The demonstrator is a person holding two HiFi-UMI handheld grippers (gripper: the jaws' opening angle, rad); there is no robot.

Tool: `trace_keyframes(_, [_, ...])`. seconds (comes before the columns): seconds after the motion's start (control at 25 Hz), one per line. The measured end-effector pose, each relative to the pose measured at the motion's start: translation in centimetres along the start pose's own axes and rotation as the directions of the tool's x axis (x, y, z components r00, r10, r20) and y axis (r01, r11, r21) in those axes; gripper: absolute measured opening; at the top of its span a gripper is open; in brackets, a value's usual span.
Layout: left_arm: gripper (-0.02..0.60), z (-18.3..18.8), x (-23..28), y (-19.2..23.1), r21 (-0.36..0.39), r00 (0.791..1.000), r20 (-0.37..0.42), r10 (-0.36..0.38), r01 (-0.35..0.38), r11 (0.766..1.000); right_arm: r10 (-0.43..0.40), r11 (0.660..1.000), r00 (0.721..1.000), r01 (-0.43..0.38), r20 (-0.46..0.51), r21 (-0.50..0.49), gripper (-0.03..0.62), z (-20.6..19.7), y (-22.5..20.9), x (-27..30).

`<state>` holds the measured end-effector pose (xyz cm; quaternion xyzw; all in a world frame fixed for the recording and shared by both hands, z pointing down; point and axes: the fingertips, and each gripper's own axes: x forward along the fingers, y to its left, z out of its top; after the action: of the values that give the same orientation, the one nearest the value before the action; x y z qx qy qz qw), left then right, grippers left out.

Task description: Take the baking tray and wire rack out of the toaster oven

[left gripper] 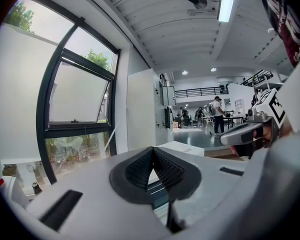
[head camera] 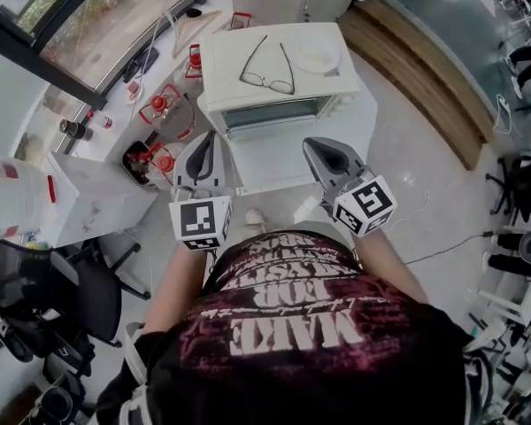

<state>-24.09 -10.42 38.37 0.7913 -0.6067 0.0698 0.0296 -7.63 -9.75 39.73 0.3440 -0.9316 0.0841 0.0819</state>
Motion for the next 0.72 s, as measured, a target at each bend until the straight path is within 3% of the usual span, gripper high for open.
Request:
trace_keyframes(0.36, [0.002, -1.4, 0.4, 1.4, -0.026, 1.000, -0.015, -0.016, 0.015, 1.000, -0.028, 0.999, 0.999, 0.028, -0.032, 0.016, 0.003, -1.4, 0.7, 0.3])
trace_keyframes(0.72, [0.002, -2.5, 1.6, 1.1, -0.036, 0.999, -0.043, -0.028, 0.026, 0.999, -0.068, 0.995, 0.996, 0.072, -0.057, 0.063, 0.003, -2.7, -1.7, 0.8])
